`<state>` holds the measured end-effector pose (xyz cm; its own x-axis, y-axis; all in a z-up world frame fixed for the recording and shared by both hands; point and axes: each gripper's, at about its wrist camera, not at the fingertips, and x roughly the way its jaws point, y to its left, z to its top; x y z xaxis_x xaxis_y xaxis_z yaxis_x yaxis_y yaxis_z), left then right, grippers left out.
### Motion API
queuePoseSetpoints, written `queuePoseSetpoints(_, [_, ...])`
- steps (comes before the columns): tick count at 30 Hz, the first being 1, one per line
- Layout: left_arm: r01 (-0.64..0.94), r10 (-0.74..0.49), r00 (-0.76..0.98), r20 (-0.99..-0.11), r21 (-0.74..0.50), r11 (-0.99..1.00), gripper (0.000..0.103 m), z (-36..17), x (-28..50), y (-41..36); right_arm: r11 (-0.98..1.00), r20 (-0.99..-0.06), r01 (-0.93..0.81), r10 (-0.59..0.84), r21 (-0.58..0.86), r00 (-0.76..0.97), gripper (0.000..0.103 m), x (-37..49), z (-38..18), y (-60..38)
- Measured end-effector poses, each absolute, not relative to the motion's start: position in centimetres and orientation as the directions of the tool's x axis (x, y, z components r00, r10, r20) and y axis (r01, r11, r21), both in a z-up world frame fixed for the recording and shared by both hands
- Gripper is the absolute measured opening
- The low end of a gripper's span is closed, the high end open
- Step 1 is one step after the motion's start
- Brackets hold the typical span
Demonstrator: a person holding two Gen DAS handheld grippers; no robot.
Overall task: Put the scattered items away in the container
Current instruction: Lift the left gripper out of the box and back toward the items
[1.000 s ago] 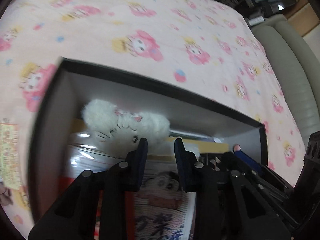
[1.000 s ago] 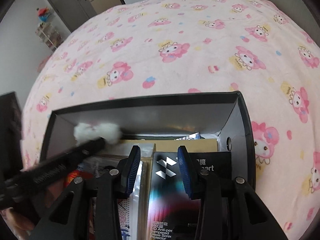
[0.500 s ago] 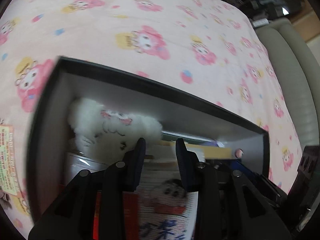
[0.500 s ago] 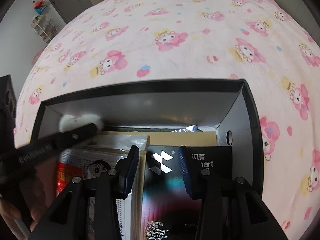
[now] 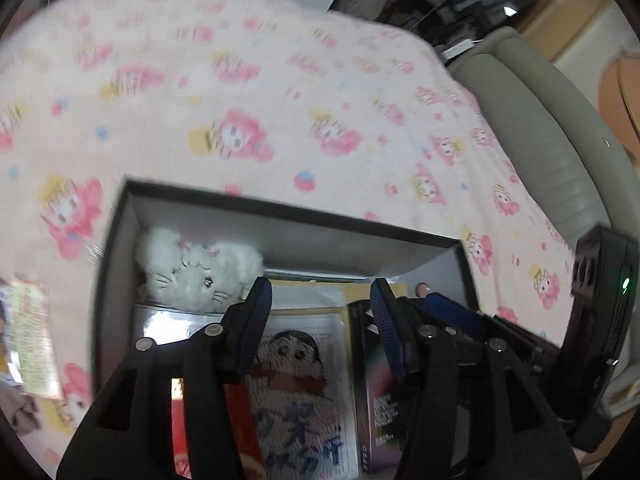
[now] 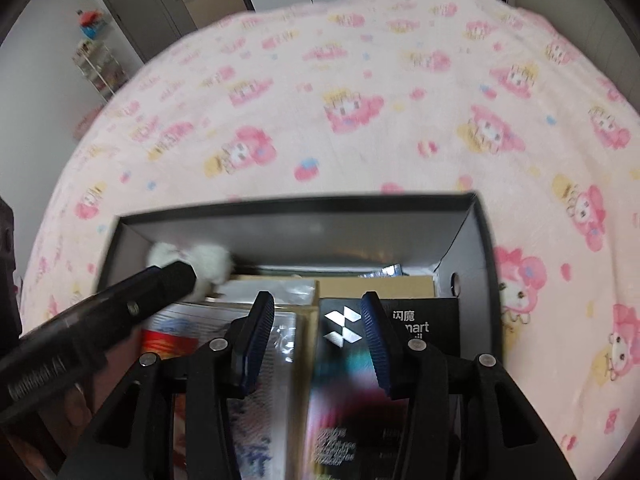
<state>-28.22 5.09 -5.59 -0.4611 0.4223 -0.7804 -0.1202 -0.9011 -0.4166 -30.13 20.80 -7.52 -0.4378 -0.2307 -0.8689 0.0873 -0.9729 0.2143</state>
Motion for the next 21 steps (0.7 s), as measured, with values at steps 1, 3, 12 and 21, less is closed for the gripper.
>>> queuePoseSetpoints(1, [-0.136,0.407,-0.491,-0.77,-0.394,-0.909,0.056,-4.3,-27.2,5.4,-0.972,-0.858,0.091,-0.233,0.215,-0.458,0.042,-29.4,-6.6,20.8])
queuePoseSetpoints(3, [-0.162,0.403,-0.529,-0.747,-0.377,-0.912,0.059,-2.4,-25.9,5.7,-0.972,-0.837,0.096,-0.232,0.213,-0.495,0.044,-27.7,-4.8,20.8])
queuePoseSetpoints(12, [-0.245,0.397,-0.616,-0.68,-0.313,-0.918,0.066,3.7,-15.4,4.6,-0.97,-0.745,0.109,-0.235,0.215,-0.624,0.047,-15.9,1.2,19.8])
queuePoseSetpoints(21, [-0.216,0.37,-0.649,-0.665,-0.305,-0.928,0.066,4.5,-6.9,1.7,-0.973,-0.755,0.117,-0.228,0.199,-0.615,0.047,-7.9,1.4,17.9])
